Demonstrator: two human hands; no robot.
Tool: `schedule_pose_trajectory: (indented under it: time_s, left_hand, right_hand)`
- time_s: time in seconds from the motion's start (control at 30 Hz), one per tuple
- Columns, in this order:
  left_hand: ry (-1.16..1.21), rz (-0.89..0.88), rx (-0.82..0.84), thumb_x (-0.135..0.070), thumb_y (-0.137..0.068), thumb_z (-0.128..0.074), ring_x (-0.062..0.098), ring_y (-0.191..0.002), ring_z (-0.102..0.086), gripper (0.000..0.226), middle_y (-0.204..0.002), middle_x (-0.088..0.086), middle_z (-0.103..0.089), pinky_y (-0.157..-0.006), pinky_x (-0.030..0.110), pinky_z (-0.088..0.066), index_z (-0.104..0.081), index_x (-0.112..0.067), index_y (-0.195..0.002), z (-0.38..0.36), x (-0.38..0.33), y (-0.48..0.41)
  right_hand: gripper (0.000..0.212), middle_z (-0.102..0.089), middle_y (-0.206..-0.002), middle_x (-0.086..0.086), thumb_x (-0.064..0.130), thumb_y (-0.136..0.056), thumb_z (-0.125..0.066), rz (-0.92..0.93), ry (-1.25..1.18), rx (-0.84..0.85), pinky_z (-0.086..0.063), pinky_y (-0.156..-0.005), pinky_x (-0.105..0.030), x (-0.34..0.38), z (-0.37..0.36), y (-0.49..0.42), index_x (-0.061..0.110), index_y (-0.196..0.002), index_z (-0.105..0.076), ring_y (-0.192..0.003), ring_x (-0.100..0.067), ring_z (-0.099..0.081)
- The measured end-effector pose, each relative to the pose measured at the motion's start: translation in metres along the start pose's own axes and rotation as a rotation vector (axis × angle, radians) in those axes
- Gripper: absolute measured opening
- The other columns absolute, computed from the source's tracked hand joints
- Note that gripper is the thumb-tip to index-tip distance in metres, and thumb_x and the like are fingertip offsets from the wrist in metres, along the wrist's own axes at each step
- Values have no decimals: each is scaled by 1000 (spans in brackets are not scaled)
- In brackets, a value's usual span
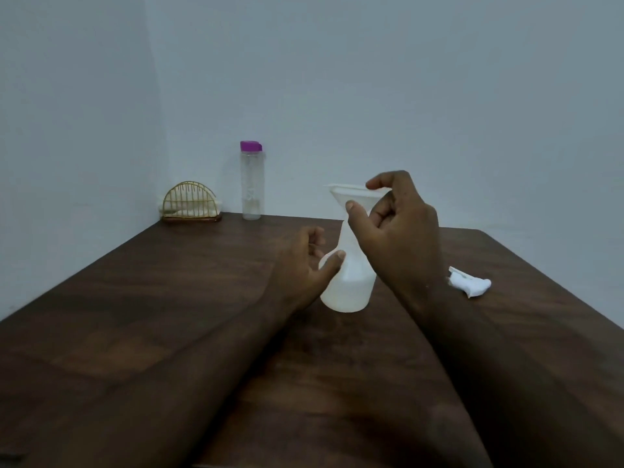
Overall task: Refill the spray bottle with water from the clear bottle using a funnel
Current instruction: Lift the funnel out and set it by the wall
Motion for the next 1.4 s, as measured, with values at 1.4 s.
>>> schedule_pose_trajectory:
  time_s: [1.4]
  left_hand:
    - [-34, 70, 43, -49, -88, -60, 3, -97, -48, 54, -115, -10, -54, -76, 11, -36, -48, -20, -132, -12, 21, -11]
  right_hand:
    - [35, -63, -74, -12, 24, -95, -64, -606, -657, 189, -58, -60, -32, -53, -58, -34, 0, -118, -53, -62, -21, -66]
Point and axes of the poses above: each hand's wrist, its own y-axis away from the middle knuckle, its own z-axis out of the back of the hand, x = y × z, the point moved 9 cm from there along -y, towards the middle knuckle
